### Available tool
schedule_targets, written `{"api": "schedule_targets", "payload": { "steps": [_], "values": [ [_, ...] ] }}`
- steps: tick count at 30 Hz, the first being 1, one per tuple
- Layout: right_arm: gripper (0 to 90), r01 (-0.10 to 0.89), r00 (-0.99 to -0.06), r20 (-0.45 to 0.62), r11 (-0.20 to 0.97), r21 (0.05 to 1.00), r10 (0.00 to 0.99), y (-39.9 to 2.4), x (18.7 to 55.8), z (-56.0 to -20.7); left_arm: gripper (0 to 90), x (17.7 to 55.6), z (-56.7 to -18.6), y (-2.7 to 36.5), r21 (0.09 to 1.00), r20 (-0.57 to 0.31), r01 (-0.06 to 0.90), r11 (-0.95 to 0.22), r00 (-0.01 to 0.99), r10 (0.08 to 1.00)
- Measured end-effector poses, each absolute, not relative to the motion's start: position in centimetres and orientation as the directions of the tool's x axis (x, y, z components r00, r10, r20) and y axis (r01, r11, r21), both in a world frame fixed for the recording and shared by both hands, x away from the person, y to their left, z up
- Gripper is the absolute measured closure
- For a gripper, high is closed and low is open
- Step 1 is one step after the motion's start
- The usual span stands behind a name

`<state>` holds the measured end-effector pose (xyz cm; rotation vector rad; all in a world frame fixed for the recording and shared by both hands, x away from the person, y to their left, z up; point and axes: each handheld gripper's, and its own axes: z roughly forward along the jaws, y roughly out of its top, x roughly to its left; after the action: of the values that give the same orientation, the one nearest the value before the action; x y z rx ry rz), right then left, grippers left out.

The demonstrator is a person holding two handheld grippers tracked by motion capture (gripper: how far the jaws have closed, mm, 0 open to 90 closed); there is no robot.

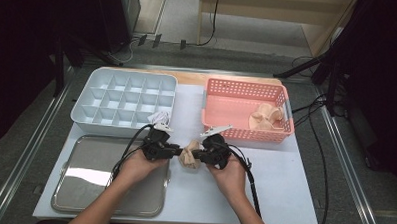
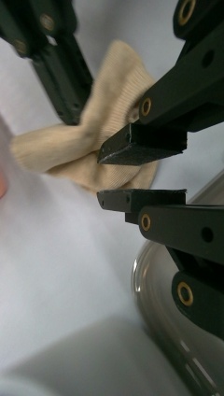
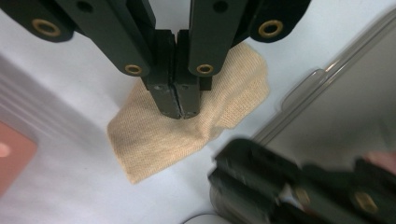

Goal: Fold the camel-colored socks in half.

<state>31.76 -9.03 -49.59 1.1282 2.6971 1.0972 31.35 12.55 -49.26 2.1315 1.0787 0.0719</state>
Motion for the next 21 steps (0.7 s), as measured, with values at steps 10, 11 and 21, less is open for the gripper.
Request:
{"api": "schedule_targets", "payload": {
  "steps": [10, 11, 21],
  "values": [
    [90.0, 0.600, -0.740, 0.222, 0.474, 0.645, 0.634, -8.5, 31.5, -50.5, 76.0, 31.4, -48.5, 11.8, 0.685, -0.266, 0.646, -0.336, 0.651, 0.711],
    [90.0, 0.598, -0.740, 0.217, 0.475, 0.645, 0.637, -8.5, 31.4, -50.5, 75.3, 31.4, -48.5, 11.6, 0.686, -0.257, 0.642, -0.344, 0.656, 0.710],
    [90.0, 0.594, -0.736, 0.198, 0.476, 0.649, 0.648, -8.5, 31.1, -50.3, 75.0, 32.0, -49.7, 10.4, 0.666, -0.239, 0.647, -0.371, 0.657, 0.715]
  ]
}}
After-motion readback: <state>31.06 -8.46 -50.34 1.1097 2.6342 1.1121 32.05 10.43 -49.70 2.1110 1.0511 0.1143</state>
